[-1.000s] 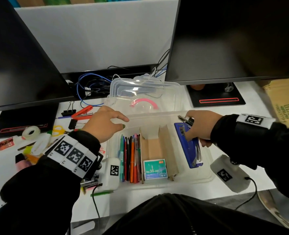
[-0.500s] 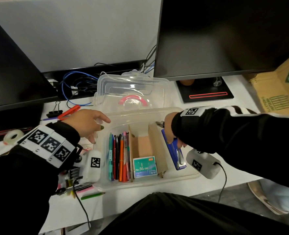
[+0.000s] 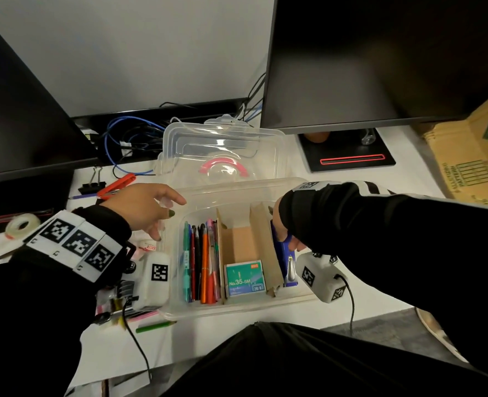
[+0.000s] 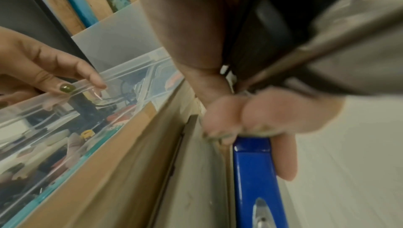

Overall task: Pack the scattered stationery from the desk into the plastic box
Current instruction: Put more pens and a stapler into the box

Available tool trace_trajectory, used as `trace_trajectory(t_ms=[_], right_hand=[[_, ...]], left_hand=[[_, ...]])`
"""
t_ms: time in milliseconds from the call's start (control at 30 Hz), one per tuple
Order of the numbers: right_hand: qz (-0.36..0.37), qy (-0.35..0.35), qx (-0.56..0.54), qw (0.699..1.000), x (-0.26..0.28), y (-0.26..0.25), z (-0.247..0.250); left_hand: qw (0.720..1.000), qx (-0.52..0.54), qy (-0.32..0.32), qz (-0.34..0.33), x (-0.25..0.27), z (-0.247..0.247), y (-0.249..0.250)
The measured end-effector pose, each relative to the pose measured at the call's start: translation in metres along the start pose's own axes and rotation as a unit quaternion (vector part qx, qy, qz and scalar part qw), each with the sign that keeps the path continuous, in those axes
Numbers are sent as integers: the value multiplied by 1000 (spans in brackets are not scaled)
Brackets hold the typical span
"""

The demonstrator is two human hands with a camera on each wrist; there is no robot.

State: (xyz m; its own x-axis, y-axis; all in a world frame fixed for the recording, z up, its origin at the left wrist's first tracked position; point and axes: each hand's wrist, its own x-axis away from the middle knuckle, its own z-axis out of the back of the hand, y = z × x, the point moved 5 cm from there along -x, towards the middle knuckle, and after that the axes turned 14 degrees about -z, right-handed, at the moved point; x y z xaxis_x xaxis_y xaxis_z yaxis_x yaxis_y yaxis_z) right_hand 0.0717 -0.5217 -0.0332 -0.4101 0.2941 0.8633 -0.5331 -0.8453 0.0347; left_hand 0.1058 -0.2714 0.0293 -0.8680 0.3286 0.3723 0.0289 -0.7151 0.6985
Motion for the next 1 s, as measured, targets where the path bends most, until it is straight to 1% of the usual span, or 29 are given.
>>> trace_trajectory(t_ms=[67,100,167,267,433,467,567,633,667,700,733,833,933,1000], right_hand=[[-16,-29,-36,999,6,0,-2],[-9,-26,-21,999,11,-2,-2],[30,7,-3,1000,18,-10,3],[48,10,-15,999,23,-12,1],[41,10,-64,997,15,-8,3],[23,5,-76,997,12,-4,3],[-86,-67,-138,984,4,9,-2],[-113,-69,-166,977,11,13,1],[-109,-60,-166,978,19,14,4],[-94,-55,-170,979,27,14,8],[-65,-46,-173,982,34,13,11],[43,-20,-221,974,47,18,20],[135,-32,-235,962,63,21,22],[171,-45,-252,951,72,24,22]], left_hand=[[1000,-1,4,1,1,0,0],[1000,-6,5,-2,2,0,1],[1000,-24,6,-10,2,0,2],[999,-36,8,-17,1,0,3],[999,-51,2,-13,1,-1,5],[999,-43,2,-6,1,-1,6],[1000,-17,0,14,3,-1,8],[1000,-24,-10,9,2,1,10],[999,-31,-16,5,2,2,11],[999,-40,-21,2,2,3,12],[998,-51,-27,4,2,3,13],[994,-103,-41,15,5,7,13],[976,-215,-21,-33,2,22,17],[970,-232,7,-71,4,31,32]])
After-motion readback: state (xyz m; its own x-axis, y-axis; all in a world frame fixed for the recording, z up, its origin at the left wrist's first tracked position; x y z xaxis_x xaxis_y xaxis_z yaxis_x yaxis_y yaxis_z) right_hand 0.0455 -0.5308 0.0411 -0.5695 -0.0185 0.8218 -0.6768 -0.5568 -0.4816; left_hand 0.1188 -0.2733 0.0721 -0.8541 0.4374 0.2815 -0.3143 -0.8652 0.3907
